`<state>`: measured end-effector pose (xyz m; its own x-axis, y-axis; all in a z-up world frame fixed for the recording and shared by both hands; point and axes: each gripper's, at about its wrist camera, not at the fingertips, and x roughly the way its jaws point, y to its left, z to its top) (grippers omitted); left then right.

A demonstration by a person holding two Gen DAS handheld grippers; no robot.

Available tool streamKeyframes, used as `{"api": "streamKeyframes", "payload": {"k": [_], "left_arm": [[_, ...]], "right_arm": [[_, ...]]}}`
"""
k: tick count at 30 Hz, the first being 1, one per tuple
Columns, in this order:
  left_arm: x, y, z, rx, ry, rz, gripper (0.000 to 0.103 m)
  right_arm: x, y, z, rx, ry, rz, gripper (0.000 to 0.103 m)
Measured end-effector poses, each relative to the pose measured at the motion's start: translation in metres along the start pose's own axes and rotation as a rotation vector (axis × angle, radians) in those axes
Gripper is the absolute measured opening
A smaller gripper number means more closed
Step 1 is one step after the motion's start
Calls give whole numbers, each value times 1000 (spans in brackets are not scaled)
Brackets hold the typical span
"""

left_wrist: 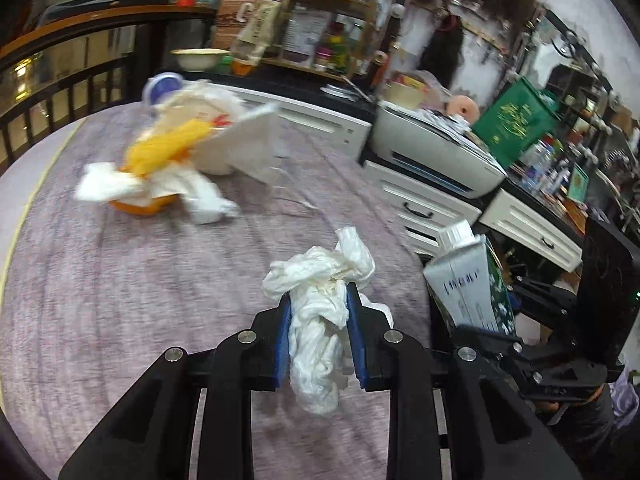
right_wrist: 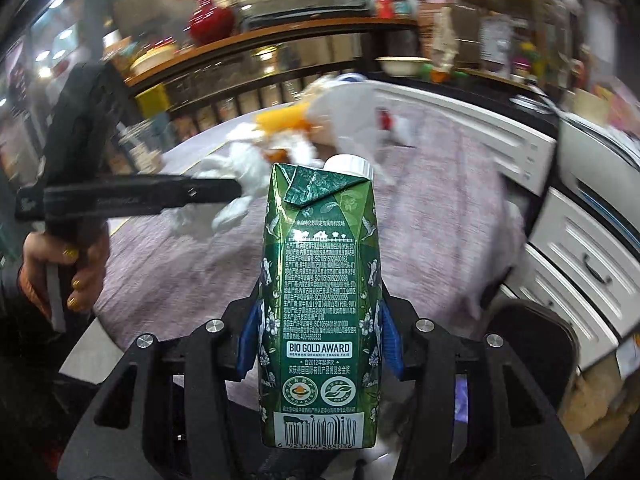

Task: Collect trash
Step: 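Carry tissue and green carton to the bin and release both inside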

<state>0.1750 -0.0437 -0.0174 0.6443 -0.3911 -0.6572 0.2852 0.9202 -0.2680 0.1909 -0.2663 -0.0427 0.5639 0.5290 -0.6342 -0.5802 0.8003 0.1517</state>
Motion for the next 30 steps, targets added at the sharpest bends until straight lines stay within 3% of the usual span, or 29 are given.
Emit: {"api": "streamKeyframes", "payload": {"k": [9,18,27,30], "left_arm": [[53,-81,-2,114,75,-105,25],[117,-151,-17,234,215,-175,25],[183,-199,-38,303,363,-170,26],[201,-204,-46,319,399,-149,32]], "right_arm": [[-50,-73,-65,192,-33,-263,49],[-73,-119,-118,336,-29,-404,49],[-89,-154,-161,443,-18,-499,50],[-91,-160,-174,457,-8,-520,50]]}}
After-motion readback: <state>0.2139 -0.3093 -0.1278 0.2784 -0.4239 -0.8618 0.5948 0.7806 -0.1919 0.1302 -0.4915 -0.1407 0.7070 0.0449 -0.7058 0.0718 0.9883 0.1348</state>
